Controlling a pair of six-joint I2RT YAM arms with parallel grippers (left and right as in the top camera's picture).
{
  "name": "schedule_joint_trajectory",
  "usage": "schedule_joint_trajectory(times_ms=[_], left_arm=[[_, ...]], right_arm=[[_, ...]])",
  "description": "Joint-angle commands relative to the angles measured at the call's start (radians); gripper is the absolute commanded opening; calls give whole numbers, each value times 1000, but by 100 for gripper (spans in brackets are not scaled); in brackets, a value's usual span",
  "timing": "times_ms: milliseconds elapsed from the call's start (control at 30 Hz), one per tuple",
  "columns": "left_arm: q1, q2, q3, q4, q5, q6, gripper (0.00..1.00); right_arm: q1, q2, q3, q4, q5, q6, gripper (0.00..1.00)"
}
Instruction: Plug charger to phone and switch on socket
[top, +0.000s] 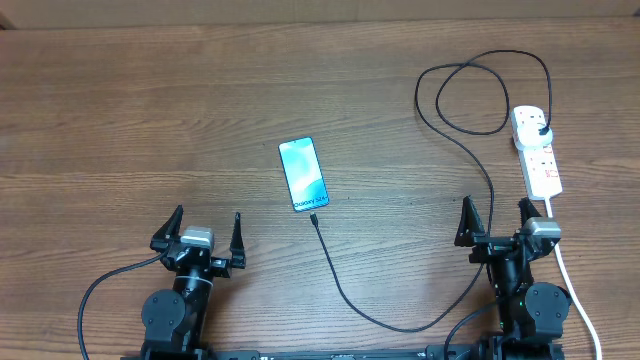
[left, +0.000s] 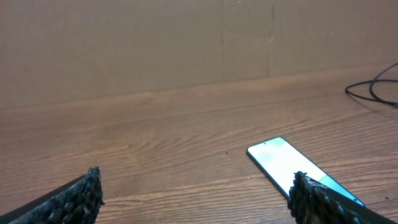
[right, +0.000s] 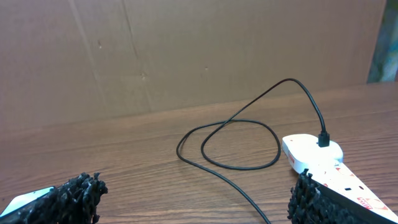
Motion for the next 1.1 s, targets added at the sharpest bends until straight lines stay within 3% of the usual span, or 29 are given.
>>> schedule_joint_trajectory(times_ms=[0, 500, 633, 833, 967, 1067], left_arm=[[-5, -10, -4, -2, -6, 19, 99], [-5, -10, -4, 2, -7, 19, 100], [-5, -10, -4, 103, -3, 10, 100], [-5, -10, 4, 293, -10, -160, 100], [-5, -10, 39, 248, -7, -253, 100], [-5, -10, 114, 125, -3, -259, 100]], right_arm=[[-3, -10, -10, 3, 2, 3, 100], [-3, -10, -10, 3, 2, 3, 100], [-3, -10, -10, 3, 2, 3, 100], [-3, -10, -10, 3, 2, 3, 100], [-3, -10, -10, 3, 2, 3, 100], [-3, -10, -10, 3, 2, 3, 100]])
